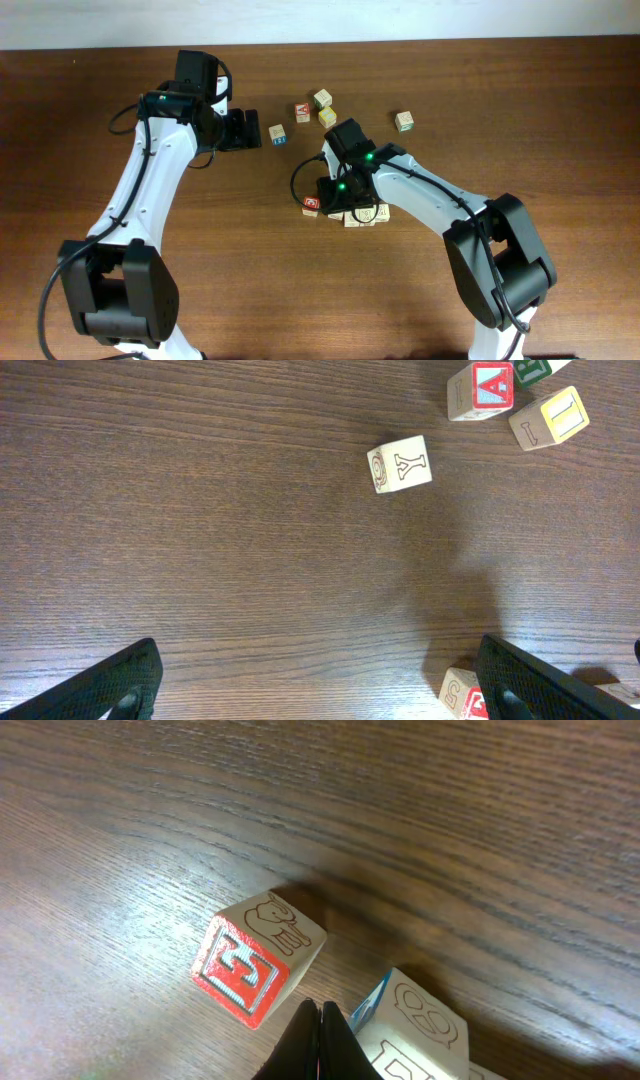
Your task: Rotate 5 blocks
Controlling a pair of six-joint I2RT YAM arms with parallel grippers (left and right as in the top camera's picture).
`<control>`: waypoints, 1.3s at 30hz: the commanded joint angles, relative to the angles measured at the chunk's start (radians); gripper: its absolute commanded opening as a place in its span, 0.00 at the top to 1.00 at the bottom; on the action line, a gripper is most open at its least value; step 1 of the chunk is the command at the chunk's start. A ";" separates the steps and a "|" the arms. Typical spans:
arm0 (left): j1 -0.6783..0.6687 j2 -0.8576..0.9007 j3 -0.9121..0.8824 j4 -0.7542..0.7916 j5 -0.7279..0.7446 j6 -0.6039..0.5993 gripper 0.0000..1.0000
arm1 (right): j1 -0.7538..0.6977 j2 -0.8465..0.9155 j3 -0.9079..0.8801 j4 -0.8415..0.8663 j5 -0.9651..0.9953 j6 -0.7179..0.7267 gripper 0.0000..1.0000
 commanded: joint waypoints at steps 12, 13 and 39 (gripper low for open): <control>-0.001 0.009 0.010 -0.002 0.011 -0.013 0.01 | 0.002 0.005 0.088 0.005 0.193 0.076 0.96; -0.001 0.009 0.010 -0.001 0.011 -0.013 0.01 | 0.002 0.005 0.087 0.004 0.228 0.098 0.96; -0.001 0.009 0.010 0.006 0.011 -0.013 0.01 | 0.017 0.053 0.076 -0.042 0.128 0.117 0.96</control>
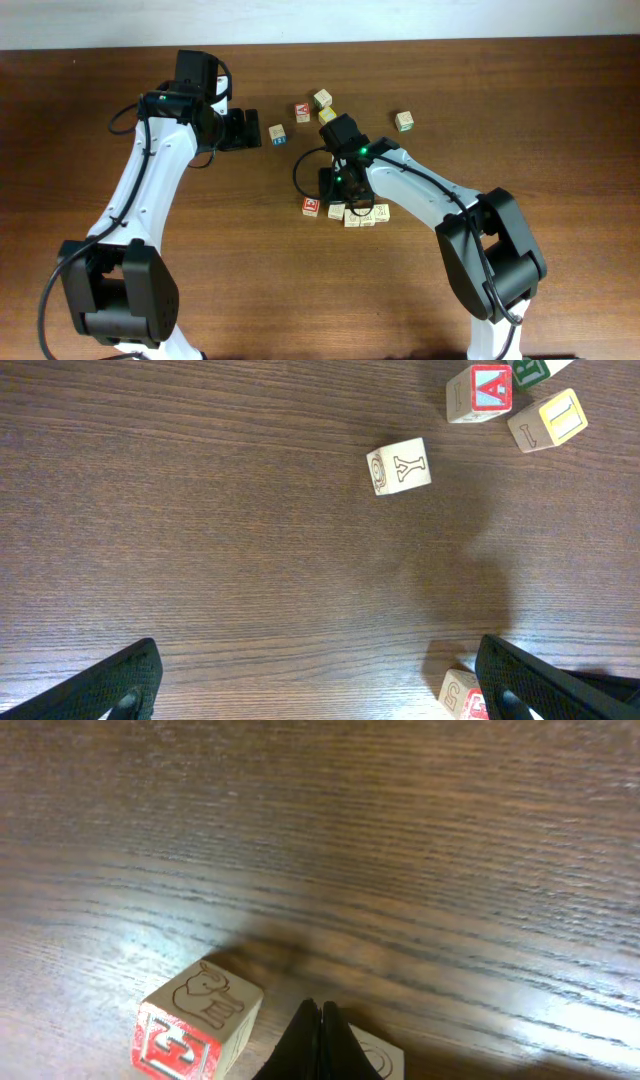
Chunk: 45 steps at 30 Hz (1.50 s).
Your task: Rotate 5 blocks
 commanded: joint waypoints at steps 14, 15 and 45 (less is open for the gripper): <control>-0.001 0.009 0.010 0.002 0.011 -0.013 0.01 | 0.010 0.004 0.007 -0.042 -0.051 -0.058 0.96; -0.001 0.009 0.010 0.002 0.011 -0.013 0.01 | 0.010 0.004 0.007 -0.042 -0.054 -0.073 0.96; -0.001 0.009 0.010 0.022 0.006 -0.013 0.01 | 0.059 -0.014 0.108 0.018 -0.115 -0.221 0.96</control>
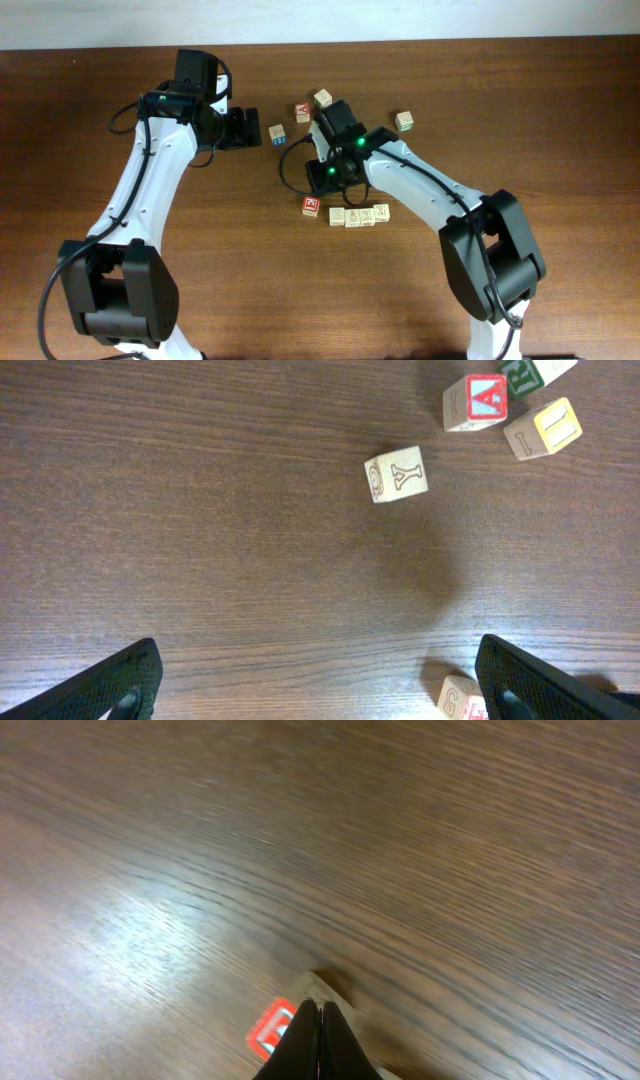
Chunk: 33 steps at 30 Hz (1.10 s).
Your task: Rotate 5 blocks
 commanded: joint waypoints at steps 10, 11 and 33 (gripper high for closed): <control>0.000 0.010 0.010 0.014 -0.106 -0.013 0.01 | 0.121 0.025 0.012 0.061 0.117 0.105 0.96; 0.000 0.010 0.010 0.014 -0.124 -0.013 0.01 | 0.121 0.025 0.012 0.063 0.130 0.108 0.96; 0.107 0.011 0.010 0.008 -0.154 -0.102 0.01 | 0.121 0.069 0.012 0.068 0.215 0.194 0.96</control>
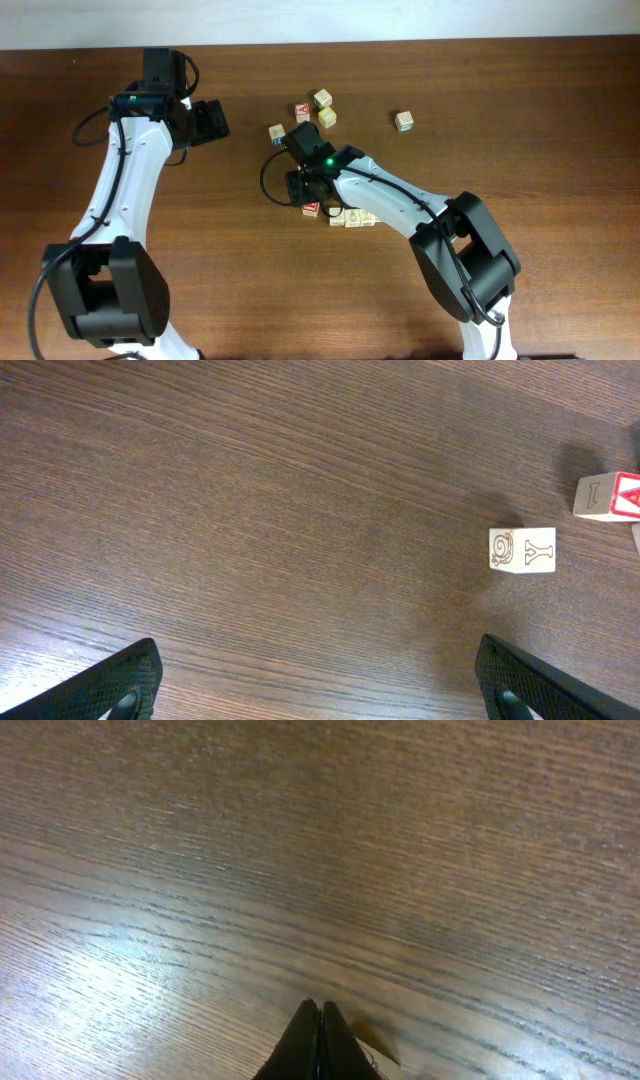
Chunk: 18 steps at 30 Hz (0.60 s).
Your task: Rotate 5 blocks
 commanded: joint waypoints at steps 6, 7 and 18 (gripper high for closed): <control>0.001 0.011 0.010 -0.013 -0.015 -0.016 0.01 | 0.003 0.006 0.011 -0.052 -0.068 -0.016 0.96; 0.001 0.011 0.010 -0.014 -0.015 -0.016 0.01 | 0.003 0.006 0.011 -0.055 -0.084 -0.016 0.96; 0.001 0.011 0.009 -0.016 -0.015 -0.016 0.01 | 0.002 0.005 0.012 -0.092 -0.080 -0.010 0.96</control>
